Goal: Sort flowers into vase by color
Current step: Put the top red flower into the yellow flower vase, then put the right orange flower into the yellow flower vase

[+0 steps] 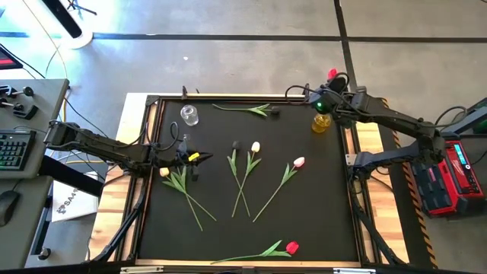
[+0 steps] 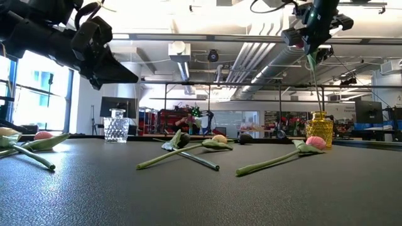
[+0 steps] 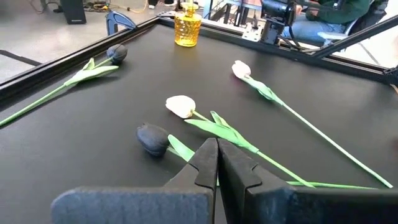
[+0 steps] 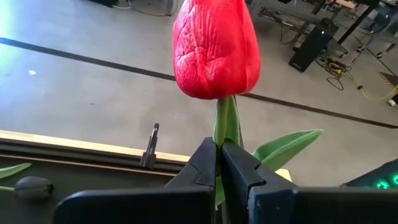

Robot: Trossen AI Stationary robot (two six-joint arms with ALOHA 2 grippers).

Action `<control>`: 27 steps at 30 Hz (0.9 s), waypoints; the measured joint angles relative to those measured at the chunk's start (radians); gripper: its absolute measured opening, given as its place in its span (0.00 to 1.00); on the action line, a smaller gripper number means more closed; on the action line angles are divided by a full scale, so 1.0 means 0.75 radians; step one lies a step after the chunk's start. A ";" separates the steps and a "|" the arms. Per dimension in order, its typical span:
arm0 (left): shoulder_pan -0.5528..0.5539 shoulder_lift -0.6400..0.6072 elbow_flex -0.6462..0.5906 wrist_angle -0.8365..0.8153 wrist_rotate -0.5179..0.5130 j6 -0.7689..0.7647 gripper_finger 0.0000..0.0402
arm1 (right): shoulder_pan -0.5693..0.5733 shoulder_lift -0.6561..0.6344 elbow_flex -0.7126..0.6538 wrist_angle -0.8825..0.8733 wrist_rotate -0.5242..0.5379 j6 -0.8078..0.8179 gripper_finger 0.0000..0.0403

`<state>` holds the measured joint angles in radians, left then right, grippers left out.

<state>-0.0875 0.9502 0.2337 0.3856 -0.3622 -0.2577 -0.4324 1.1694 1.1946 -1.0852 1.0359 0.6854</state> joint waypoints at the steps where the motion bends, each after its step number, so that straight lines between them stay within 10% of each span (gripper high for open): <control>1: 0.000 0.000 0.000 0.000 -0.007 0.000 0.00 | 0.000 0.000 0.000 -0.009 0.000 0.014 0.00; 16: 0.000 0.000 0.000 0.000 -0.012 0.000 0.00 | 0.000 0.000 0.000 -0.023 -0.169 0.026 0.01; 27: 0.007 0.000 0.000 0.001 -0.037 0.059 0.00 | 0.000 0.000 0.068 -0.110 -0.261 0.022 0.23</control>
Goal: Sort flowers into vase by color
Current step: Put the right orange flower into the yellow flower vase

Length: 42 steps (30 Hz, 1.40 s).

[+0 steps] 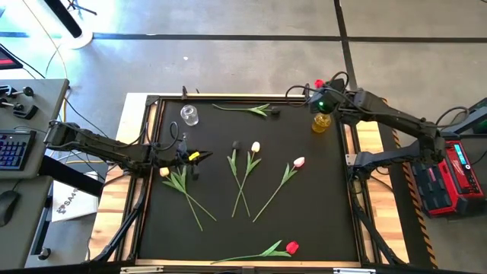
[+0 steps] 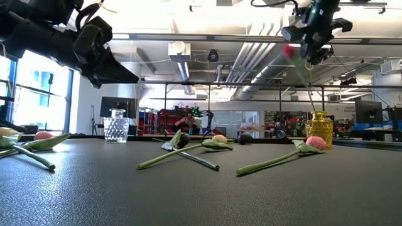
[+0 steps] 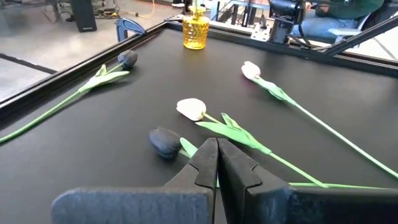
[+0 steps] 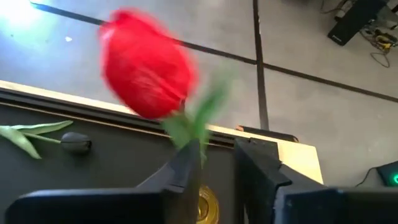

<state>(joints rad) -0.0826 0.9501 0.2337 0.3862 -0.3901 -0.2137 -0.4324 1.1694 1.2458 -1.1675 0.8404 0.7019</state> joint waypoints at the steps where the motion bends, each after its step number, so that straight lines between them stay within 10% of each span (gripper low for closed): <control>1: 0.000 0.000 0.000 0.000 0.000 -0.001 0.00 | 0.000 0.000 0.018 -0.022 -0.014 0.009 0.25; 16: -0.045 0.003 0.000 0.011 0.002 -0.001 0.20 | 0.146 -0.011 0.197 -0.310 -0.437 0.112 0.39; 42: -0.048 0.003 -0.001 0.039 -0.058 -0.034 0.25 | 0.874 0.241 0.195 -0.142 -0.279 0.357 0.39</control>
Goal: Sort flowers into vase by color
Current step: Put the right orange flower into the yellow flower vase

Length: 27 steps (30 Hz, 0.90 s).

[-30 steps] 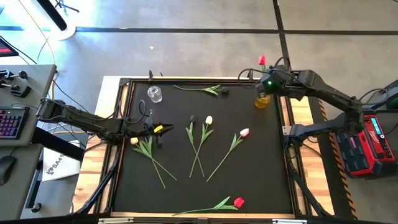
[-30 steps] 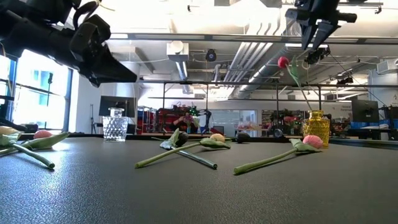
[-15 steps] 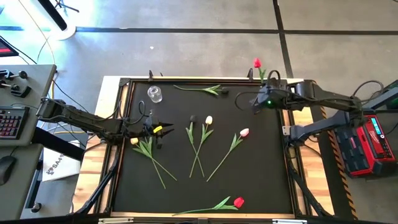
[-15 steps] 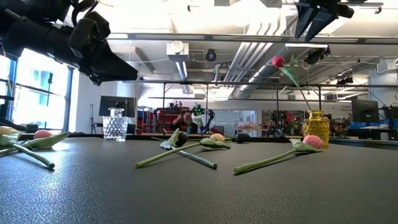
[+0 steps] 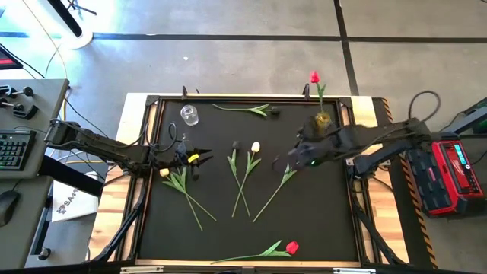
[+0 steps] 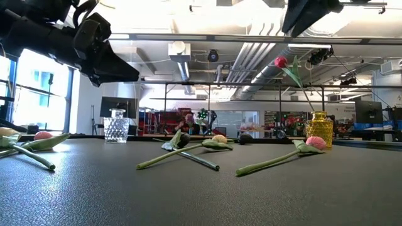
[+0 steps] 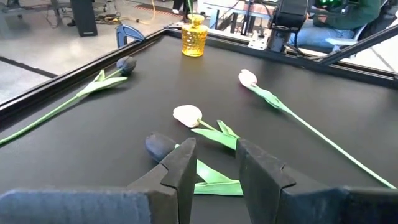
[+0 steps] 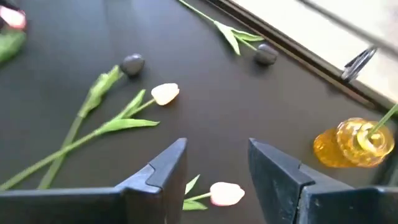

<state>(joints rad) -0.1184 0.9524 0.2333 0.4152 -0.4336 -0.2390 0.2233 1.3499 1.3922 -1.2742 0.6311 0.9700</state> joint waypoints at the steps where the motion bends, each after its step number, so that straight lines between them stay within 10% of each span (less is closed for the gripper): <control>1: 0.000 0.000 0.000 -0.001 -0.016 -0.017 0.25 | 0.010 0.035 0.000 -0.010 0.037 0.013 0.39; 13: 0.033 0.083 -0.001 0.138 -0.179 -0.168 0.25 | -0.120 0.444 -0.001 -0.100 -0.004 -0.036 0.39; 27: 0.174 0.755 0.238 0.499 0.178 -0.145 0.25 | -0.201 0.552 -0.001 -0.363 -0.099 -0.001 0.39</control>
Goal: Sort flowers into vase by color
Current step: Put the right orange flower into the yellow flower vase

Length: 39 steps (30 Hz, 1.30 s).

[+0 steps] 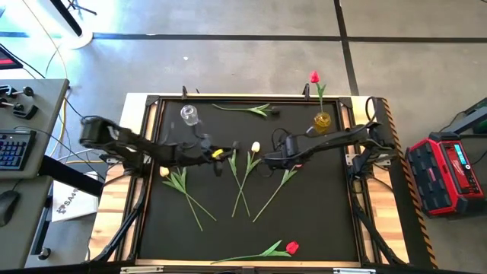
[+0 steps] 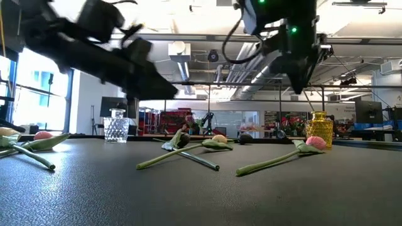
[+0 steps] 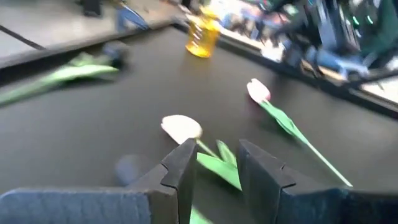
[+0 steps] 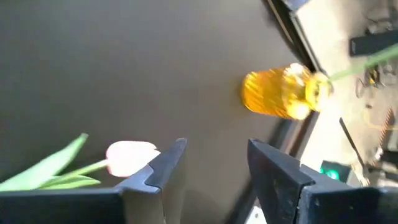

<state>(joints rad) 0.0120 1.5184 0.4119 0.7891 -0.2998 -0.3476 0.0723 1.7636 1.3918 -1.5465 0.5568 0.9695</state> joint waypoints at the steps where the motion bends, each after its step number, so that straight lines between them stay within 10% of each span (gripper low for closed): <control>1: 0.008 0.048 0.047 -0.023 0.034 0.000 0.25 | 0.001 -0.007 0.000 -0.025 0.000 0.025 0.39; 13: 0.073 0.372 0.529 -0.629 0.162 -0.059 0.26 | 0.060 -0.022 0.000 -0.032 -0.019 0.053 0.39; 28: 0.106 0.604 0.691 -0.640 0.200 -0.150 0.48 | 0.105 -0.023 0.000 -0.032 -0.050 0.061 0.39; 39: 0.111 0.634 0.731 -0.650 0.193 -0.056 0.31 | 0.127 -0.023 0.000 -0.031 0.025 0.089 0.38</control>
<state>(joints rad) 0.0952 1.9938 0.9604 0.3016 -0.1551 -0.3893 0.1673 1.7466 1.3918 -1.5700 0.5756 1.0362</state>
